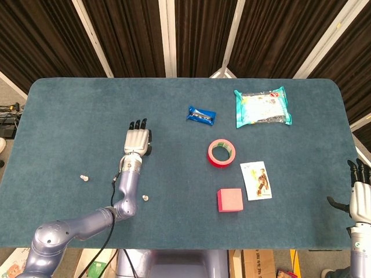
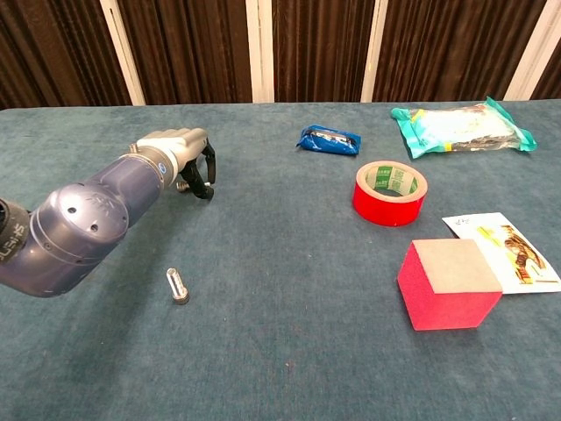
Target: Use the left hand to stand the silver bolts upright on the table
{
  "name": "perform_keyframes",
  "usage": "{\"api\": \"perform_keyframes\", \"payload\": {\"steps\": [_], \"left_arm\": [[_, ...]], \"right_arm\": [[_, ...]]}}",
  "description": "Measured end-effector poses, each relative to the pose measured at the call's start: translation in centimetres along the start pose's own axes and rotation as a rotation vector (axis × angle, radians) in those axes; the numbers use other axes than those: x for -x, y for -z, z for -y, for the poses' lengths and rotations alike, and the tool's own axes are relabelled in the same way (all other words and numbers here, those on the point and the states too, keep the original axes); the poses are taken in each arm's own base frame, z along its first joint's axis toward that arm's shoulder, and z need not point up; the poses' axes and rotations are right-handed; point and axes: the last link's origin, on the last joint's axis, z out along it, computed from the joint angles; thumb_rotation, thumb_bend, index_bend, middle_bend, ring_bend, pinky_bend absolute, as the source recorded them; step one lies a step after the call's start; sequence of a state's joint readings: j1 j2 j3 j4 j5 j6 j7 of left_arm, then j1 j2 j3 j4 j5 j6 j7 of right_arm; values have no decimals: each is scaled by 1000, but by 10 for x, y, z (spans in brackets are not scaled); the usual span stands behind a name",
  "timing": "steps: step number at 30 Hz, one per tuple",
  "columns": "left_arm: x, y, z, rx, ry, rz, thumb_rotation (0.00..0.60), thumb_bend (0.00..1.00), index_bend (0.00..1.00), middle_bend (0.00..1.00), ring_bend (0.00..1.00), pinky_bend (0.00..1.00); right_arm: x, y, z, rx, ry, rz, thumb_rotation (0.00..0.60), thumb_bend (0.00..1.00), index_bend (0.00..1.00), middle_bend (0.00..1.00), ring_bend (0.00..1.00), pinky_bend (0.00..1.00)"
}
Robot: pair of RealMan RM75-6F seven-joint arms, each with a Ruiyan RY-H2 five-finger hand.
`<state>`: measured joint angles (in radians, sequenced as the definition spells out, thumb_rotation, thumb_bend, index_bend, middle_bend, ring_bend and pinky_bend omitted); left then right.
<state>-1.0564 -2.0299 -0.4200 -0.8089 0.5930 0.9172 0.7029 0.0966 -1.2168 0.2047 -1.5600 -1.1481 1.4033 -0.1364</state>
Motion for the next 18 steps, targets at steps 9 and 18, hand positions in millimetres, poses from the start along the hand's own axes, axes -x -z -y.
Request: {"api": "perform_keyframes", "payload": {"steps": [9, 18], "left_arm": [[0, 1, 1, -2, -14, -6, 600, 473, 518, 31, 0, 0], [1, 2, 0, -2, -24, -1, 600, 474, 518, 31, 0, 0]], "right_arm": [[0, 0, 0, 2, -2, -3, 600, 8, 121, 8, 0, 0], [0, 0, 0, 2, -2, -3, 600, 7, 121, 8, 0, 0]]}}
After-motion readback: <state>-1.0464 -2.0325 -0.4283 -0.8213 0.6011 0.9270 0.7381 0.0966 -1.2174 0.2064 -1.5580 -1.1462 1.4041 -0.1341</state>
